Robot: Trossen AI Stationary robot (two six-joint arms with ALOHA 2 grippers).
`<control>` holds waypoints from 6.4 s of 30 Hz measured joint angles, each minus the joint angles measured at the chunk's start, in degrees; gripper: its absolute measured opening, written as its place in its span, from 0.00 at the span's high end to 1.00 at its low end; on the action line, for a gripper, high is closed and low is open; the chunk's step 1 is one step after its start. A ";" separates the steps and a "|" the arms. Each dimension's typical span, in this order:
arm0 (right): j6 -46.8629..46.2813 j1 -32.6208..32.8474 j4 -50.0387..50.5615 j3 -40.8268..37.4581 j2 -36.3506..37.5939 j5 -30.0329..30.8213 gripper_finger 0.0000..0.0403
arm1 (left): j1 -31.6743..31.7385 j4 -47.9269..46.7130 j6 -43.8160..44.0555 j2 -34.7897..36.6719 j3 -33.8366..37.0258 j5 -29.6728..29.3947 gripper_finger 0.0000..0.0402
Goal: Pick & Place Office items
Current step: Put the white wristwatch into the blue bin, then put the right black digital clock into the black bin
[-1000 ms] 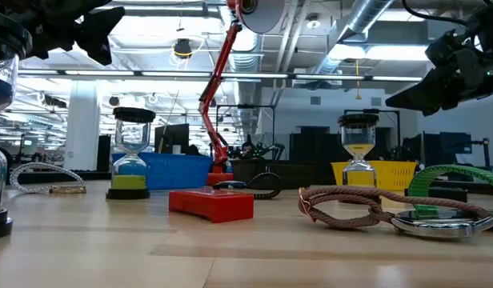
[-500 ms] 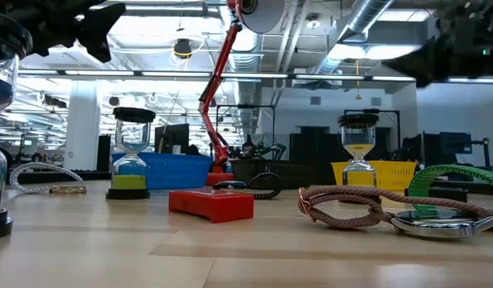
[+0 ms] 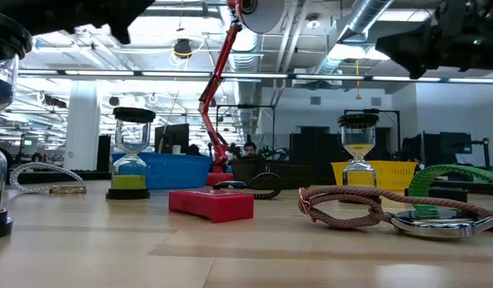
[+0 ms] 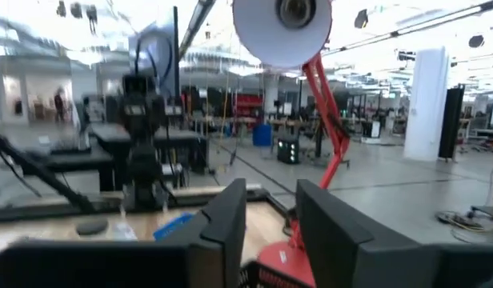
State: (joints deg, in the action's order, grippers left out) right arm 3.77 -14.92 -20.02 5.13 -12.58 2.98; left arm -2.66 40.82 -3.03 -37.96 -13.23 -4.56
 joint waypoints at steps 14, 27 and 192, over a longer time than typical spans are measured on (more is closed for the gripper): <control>2.23 1.78 -5.78 0.00 -7.27 0.00 0.68 | 0.00 -12.25 -0.17 -11.69 -10.59 0.02 0.51; 2.23 4.13 -2.87 0.00 -7.67 -0.01 0.68 | -8.07 -14.96 2.86 -17.49 -9.56 -0.10 0.40; -0.03 -4.88 -1.58 5.43 -10.37 -1.38 0.68 | 9.75 -53.02 24.94 -36.19 -29.14 -25.69 0.61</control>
State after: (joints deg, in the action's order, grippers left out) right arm 3.74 -19.80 -21.60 10.56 -22.95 1.61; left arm 7.09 -12.20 21.91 -74.15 -42.37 -30.24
